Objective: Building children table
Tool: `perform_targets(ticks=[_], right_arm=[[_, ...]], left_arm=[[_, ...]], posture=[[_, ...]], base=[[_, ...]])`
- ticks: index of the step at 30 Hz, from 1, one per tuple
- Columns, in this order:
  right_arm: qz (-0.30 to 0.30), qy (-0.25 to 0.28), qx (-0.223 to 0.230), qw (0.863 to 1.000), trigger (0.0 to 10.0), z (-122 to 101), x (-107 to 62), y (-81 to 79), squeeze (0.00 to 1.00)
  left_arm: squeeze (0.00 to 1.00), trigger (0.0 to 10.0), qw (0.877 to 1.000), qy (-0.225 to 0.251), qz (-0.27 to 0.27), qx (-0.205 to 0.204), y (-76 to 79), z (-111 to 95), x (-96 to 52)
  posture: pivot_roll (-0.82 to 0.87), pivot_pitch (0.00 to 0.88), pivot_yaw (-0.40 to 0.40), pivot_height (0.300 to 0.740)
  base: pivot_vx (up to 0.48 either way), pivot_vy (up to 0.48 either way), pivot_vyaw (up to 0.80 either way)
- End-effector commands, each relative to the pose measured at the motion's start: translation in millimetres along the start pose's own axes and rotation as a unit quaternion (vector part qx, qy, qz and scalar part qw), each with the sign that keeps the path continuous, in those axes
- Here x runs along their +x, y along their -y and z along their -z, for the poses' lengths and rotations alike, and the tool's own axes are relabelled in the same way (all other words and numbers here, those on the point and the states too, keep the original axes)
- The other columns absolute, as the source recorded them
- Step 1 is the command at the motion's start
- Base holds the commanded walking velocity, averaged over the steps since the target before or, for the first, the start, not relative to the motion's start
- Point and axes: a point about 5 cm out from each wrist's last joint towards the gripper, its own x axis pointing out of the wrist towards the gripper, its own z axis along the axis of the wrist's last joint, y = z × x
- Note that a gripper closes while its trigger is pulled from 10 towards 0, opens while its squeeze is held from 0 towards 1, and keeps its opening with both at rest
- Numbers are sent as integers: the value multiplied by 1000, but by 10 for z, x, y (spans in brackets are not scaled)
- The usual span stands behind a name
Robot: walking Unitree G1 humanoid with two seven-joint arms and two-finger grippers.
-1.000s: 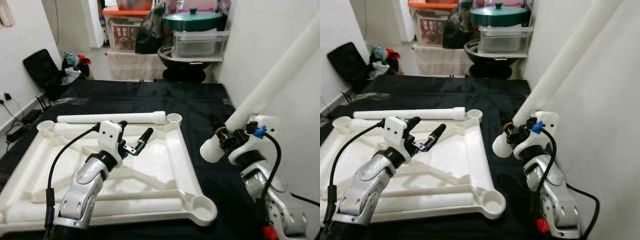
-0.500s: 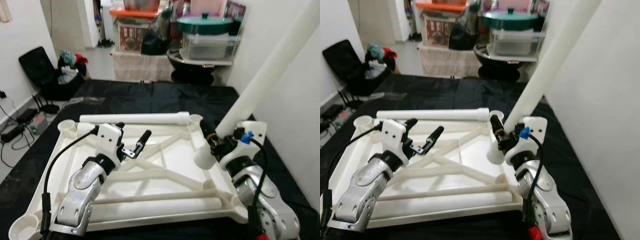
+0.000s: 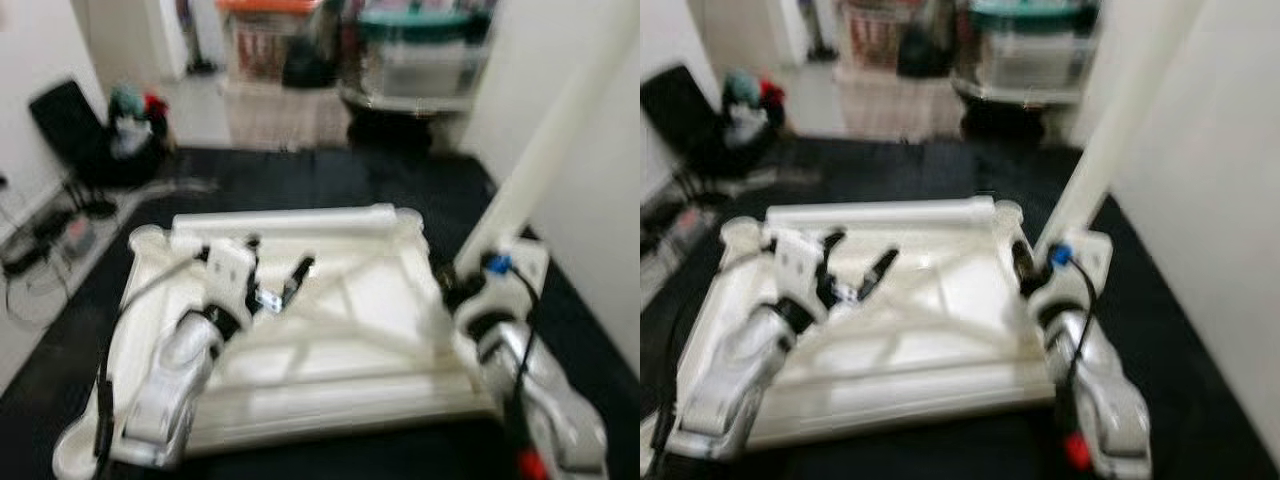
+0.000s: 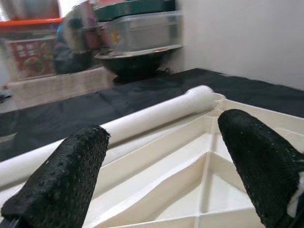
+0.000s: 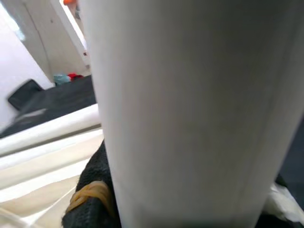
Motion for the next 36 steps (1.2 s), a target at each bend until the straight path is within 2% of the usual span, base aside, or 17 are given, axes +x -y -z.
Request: perform_targets(ticks=[1,3,5,6,10,11,15,17,20,23,24,28,29,30,31,33,36], right_arm=[[1,22,25,999,10000,-100,-38,34,0],[-7,21,29,999,10000,-88,-57,4,0],[-78,25,38,996,10000,-73,-109,-123,0],[-78,25,38,996,10000,-73,-109,-123,0],[-100,20,7,995,10000,-73,-138,-174,0],[-95,22,-38,995,10000,-101,-129,-184,0],[-92,22,-84,992,10000,-134,-113,-168,0],[-92,22,-84,992,10000,-134,-113,-168,0],[-54,27,-142,988,10000,-165,-58,-71,0],[-54,27,-142,988,10000,-165,-58,-71,0],[-44,25,-168,985,10000,-180,-29,-42,0],[-49,26,-178,983,10000,-201,7,43,0],[-47,42,-202,977,10000,-244,-1,98,0],[-55,53,-239,968,10000,-273,-43,179,0],[-55,53,-239,968,10000,-273,-43,179,0],[-110,55,-234,964,10000,-317,-135,263,0],[-153,62,-223,961,10000,-361,-195,272,0]], left_arm=[[0,10000,1000,-6,5,-2,43,24,-1],[0,10000,1000,-8,5,-3,46,30,-5],[0,10000,1000,-9,5,-5,47,42,2],[0,10000,1000,-9,5,-5,47,42,2],[0,10000,1000,-8,8,-3,47,43,20],[0,10000,1000,-6,7,-3,50,43,42],[0,10000,1000,-4,6,-5,65,33,50],[0,10000,1000,-4,6,-5,65,33,50],[0,10000,1000,-15,-7,4,28,70,19],[0,10000,1000,-15,-7,4,28,70,19],[0,10000,1000,-16,-13,4,15,77,18],[0,10000,1000,-20,-18,7,14,98,25],[0,10000,1000,-22,-19,8,20,108,27],[0,10000,1000,-23,-19,9,28,114,26],[0,10000,1000,-23,-19,9,28,114,26],[0,10000,1000,-25,-15,11,37,116,24],[0,10000,999,-26,-15,14,29,120,23]], posture=[[22,0,-43,740],[22,0,-43,740],[14,0,-37,740],[14,0,-37,740],[9,0,-34,740],[6,0,-28,740],[11,0,-31,740],[11,0,-31,740],[16,0,-36,740],[16,0,-36,740],[17,0,-39,740],[14,0,-42,740],[14,0,-40,740],[13,0,-39,740],[13,0,-39,740],[16,0,-41,740],[14,0,-42,740]], base=[[0,0,0],[0,0,0],[0,0,0],[0,0,0],[0,0,0],[0,0,0],[0,0,0],[0,0,0],[0,0,0],[0,0,0],[0,0,0],[0,0,0],[0,0,0],[0,0,0],[0,0,0],[0,0,0],[0,0,0]])
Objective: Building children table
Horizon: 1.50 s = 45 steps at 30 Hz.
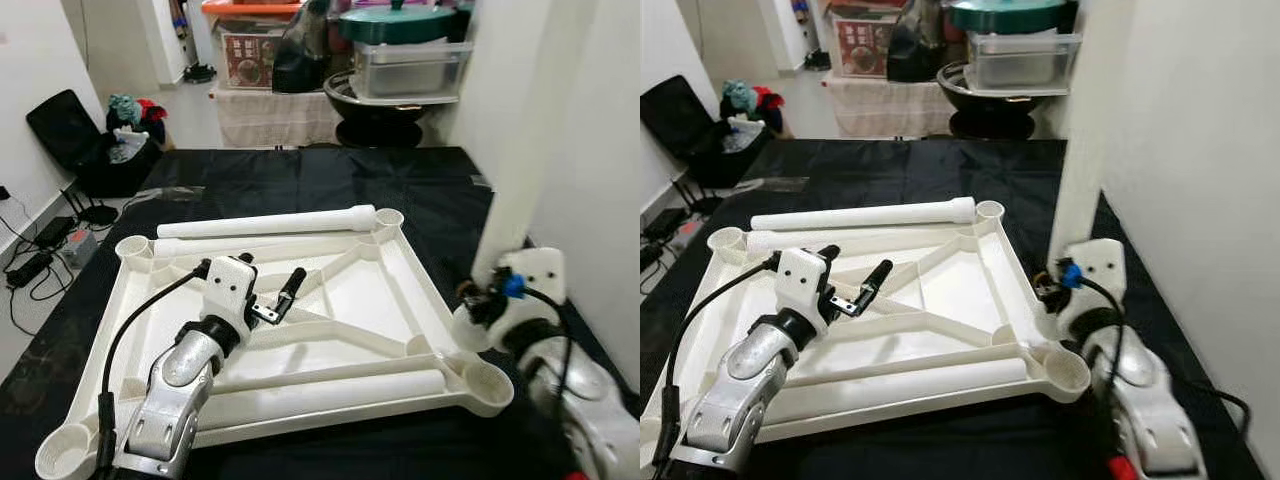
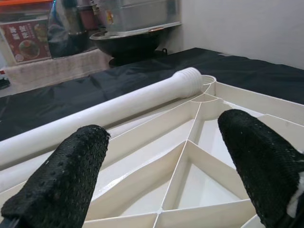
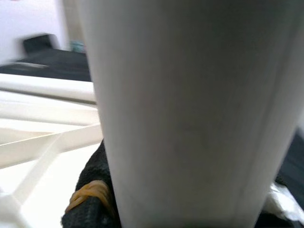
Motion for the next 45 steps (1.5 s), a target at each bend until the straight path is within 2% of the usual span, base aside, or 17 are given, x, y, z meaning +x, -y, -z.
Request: perform_targets(ticks=[1,5,8,11,13,14,16,18,25,29,33,40,45], right_arm=[[-45,32,8,998,10000,-95,-61,18,0],[-63,40,18,997,10000,-128,-89,38,0],[-115,38,55,991,10000,-108,-232,134,0],[-131,32,65,989,10000,-72,-286,139,0],[-137,5,63,989,10000,98,-392,174,0],[-122,-13,59,991,10000,219,-430,234,0],[-122,-13,59,991,10000,219,-430,234,0],[-91,-30,52,994,10000,361,-463,320,0],[-68,-21,50,996,10000,418,-449,360,0],[-38,-1,65,997,10000,429,-391,419,0],[-36,1,66,997,10000,438,-376,422,0],[-71,-1,72,995,10000,491,-259,283,0],[-106,-11,83,991,10000,529,-254,205,0]], left_arm=[[0,10000,1000,-10,-5,7,-32,48,-11],[0,10000,1000,-11,-7,7,-45,47,-4],[0,10000,1000,-13,-9,6,-29,74,9],[0,10000,1000,-13,-8,5,-19,80,15],[0,10000,1000,-12,-7,6,-23,71,27],[0,10000,1000,-12,-6,7,-33,69,36],[0,10000,1000,-12,-6,7,-33,69,36],[0,10000,1000,-10,-7,8,-48,62,51],[0,10000,1000,-7,-6,10,-64,52,78],[0,10000,1000,-5,-3,11,-46,48,83],[0,10000,1000,-6,-3,12,-51,48,80],[0,10000,1000,-4,-2,14,-60,37,94],[0,10000,1000,-4,-2,16,-63,35,86]], posture=[[11,0,-44,740],[9,0,-45,740],[0,0,-43,740],[1,0,-40,740],[-4,0,-34,740],[-7,0,-31,740],[-7,0,-31,740],[-2,0,-29,740],[-4,0,-24,740],[13,0,-29,740],[14,0,-29,740],[22,0,-31,740],[28,0,-38,740]], base=[[0,0,0],[0,0,0],[0,0,0],[0,0,0],[0,0,0],[0,0,0],[0,0,0],[0,0,0],[0,0,0],[0,0,0],[0,0,0],[0,0,0],[0,0,0]])
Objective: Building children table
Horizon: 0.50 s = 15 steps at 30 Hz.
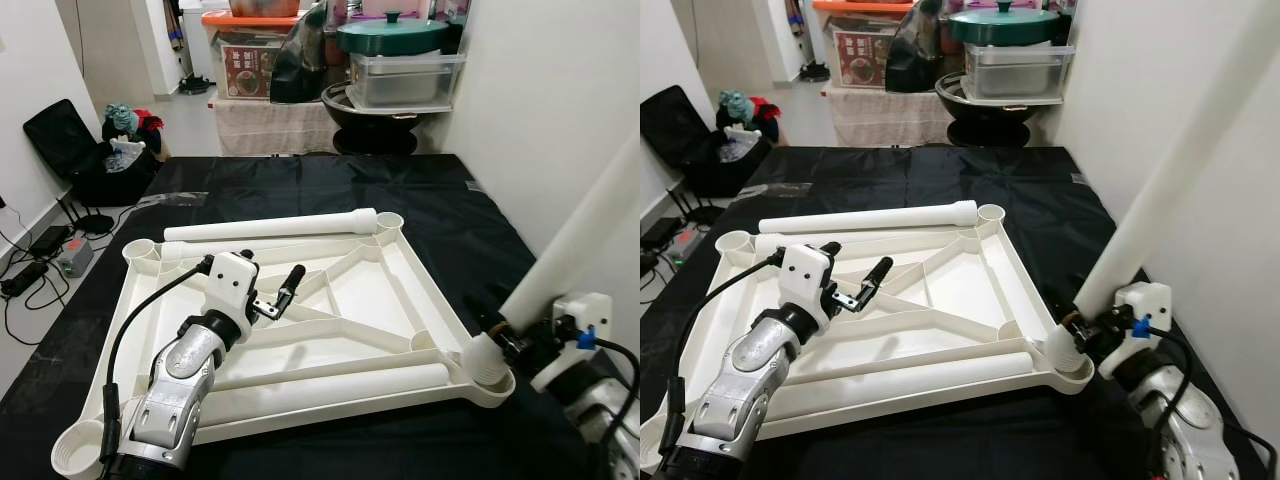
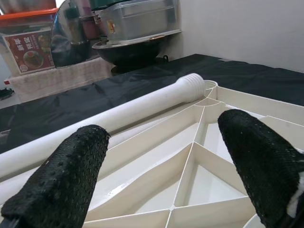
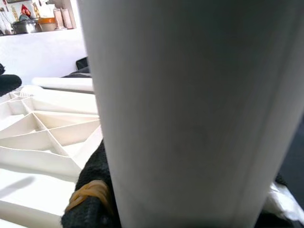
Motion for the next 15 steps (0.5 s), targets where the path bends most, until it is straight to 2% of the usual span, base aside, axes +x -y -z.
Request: perform_targets(ticks=[1,3,6,8,10,15], right_arm=[[-20,-27,16,999,10000,127,3,-68,0],[-64,-60,28,996,10000,235,-85,-129,0],[-73,-71,27,994,10000,265,-116,-129,0],[-75,-75,25,994,10000,273,-132,-94,0],[-61,-73,19,995,10000,236,-128,35,0],[-56,-70,19,996,10000,208,-131,106,0]], left_arm=[[0,10000,1000,-4,-2,5,-23,19,-3],[0,10000,1000,-6,-5,6,-46,26,-27],[0,10000,1000,-6,-6,6,-52,27,-31],[0,10000,1000,-6,-7,6,-53,26,-31],[0,10000,1000,-4,-6,5,-45,20,-22],[0,10000,1000,-2,-6,4,-39,15,-19]], posture=[[28,0,-38,740],[37,0,-43,740],[37,0,-44,740],[37,0,-44,740],[34,0,-47,740],[37,0,-49,740]], base=[[0,0,0],[0,0,0],[0,0,0],[0,0,0],[0,0,0],[0,0,0]])
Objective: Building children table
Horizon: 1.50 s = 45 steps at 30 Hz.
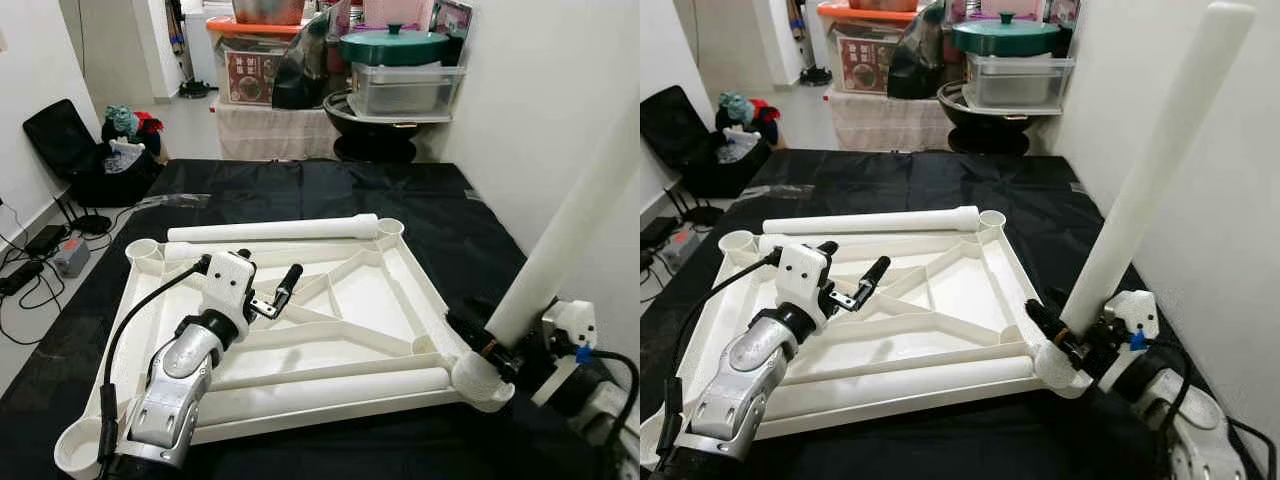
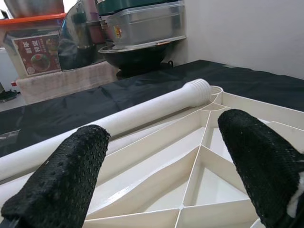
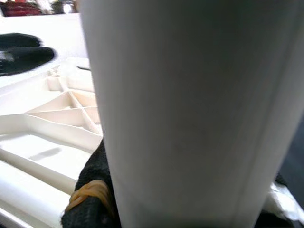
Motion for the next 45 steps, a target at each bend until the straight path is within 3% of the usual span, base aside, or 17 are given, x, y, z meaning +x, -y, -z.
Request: perform_targets(ticks=[1,5,12,20,35,45], right_arm=[[9,-29,23,999,10000,143,-60,15,0],[3,-17,38,999,10000,83,-67,123,0],[-41,-6,61,997,10000,37,-60,114,0],[-50,-13,70,996,10000,72,-108,129,0],[42,-29,78,996,10000,200,-285,421,0],[-8,-30,95,995,10000,276,-248,217,0]], left_arm=[[0,10000,1000,-2,0,4,-3,14,-7],[0,10000,1000,-1,-1,1,-3,13,-23],[0,10000,1000,-2,-3,0,-28,12,-31],[0,10000,1000,-3,1,-2,-1,18,-33],[0,10000,1000,-1,8,-2,23,15,-3],[0,10000,1000,0,11,1,0,14,18]], posture=[[37,0,-49,740],[49,0,-55,740],[48,0,-56,740],[50,0,-51,740],[41,0,-41,740],[30,0,-33,740]], base=[[0,0,0],[0,0,0],[0,0,0],[0,0,0],[0,0,0],[0,0,0]])
